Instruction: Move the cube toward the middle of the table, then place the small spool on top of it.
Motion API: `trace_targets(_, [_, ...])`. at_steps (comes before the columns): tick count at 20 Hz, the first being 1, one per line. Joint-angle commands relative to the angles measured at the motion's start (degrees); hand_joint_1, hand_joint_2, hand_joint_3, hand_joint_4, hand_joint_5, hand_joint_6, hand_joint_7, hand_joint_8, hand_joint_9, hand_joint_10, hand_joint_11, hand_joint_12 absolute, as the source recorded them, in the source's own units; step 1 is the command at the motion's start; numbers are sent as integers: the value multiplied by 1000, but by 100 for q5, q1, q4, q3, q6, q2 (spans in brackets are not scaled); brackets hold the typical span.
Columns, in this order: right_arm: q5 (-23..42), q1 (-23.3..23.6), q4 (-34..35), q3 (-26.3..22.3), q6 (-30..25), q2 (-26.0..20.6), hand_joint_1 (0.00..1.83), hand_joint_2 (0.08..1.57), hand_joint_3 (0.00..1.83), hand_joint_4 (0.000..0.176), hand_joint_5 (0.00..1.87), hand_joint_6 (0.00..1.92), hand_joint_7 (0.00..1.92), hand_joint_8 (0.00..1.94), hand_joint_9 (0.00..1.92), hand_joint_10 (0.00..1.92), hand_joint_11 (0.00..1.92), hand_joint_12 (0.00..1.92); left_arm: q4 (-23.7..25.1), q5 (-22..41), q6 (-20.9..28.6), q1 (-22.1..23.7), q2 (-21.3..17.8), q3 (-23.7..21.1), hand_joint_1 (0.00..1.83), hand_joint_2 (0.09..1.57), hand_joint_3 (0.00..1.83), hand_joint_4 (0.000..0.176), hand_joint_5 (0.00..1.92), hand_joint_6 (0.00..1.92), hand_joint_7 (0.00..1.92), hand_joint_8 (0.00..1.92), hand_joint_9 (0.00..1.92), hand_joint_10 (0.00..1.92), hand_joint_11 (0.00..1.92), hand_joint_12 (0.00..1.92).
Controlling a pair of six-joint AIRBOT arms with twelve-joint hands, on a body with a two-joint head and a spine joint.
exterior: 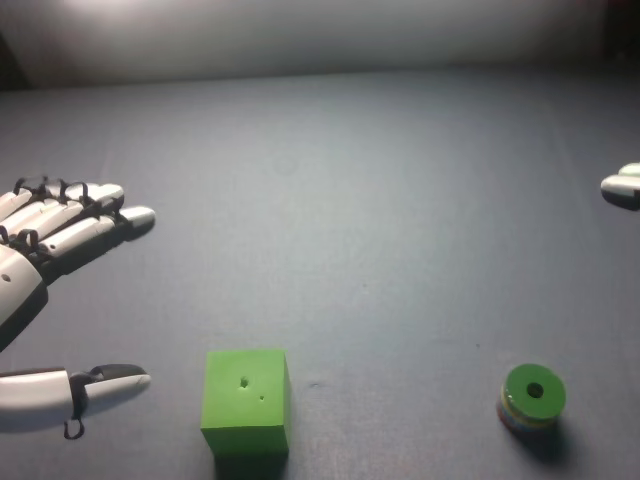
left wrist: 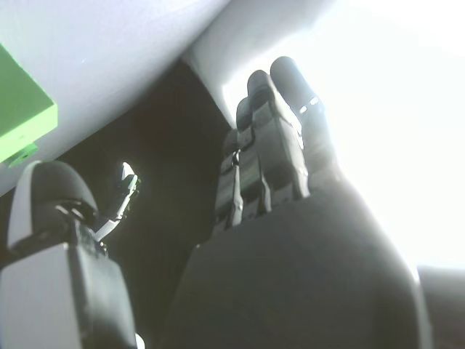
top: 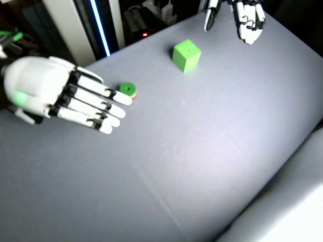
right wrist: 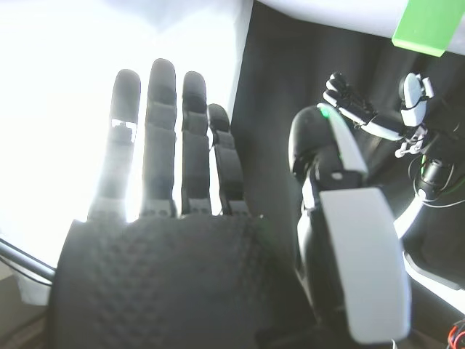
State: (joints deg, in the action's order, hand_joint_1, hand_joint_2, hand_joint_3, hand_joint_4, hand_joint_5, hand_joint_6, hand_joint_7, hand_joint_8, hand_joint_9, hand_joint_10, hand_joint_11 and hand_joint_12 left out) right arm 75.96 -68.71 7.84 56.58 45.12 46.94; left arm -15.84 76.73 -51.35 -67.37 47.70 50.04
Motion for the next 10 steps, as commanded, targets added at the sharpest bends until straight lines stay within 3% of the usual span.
trace_targets(1, [695,54,73,31,-13,-5,659,1294,6,0,345,4,293,4,312,13,167,539,27,714,17,32,-46,9,617,947,8,51,308,9,167,4,141,9,0,501])
trace_targets(4, [695,54,65,30,-13,3,673,1298,0,0,363,2,312,2,332,2,197,501,155,634,118,40,-55,12,596,958,3,64,301,0,168,1,154,6,0,558])
trace_targets(5, [695,54,65,30,-13,11,693,1299,0,0,365,2,315,2,335,2,206,499,333,543,230,73,-47,16,554,953,1,109,269,0,145,0,134,0,0,539])
trace_targets(7, [695,54,65,30,-13,13,698,1300,0,0,369,3,318,3,334,1,204,494,420,506,279,96,-45,17,587,921,0,160,266,0,144,1,149,6,0,600])
trace_targets(8, [695,54,64,30,-13,14,687,1301,1,0,368,2,316,1,331,0,203,490,549,448,335,127,-42,13,579,913,0,173,252,0,147,2,159,9,0,599])
trace_targets(10, [665,54,56,34,-12,17,675,1297,0,0,368,2,316,2,341,3,220,490,937,290,500,280,-42,5,585,874,0,176,234,1,142,3,156,4,0,275])
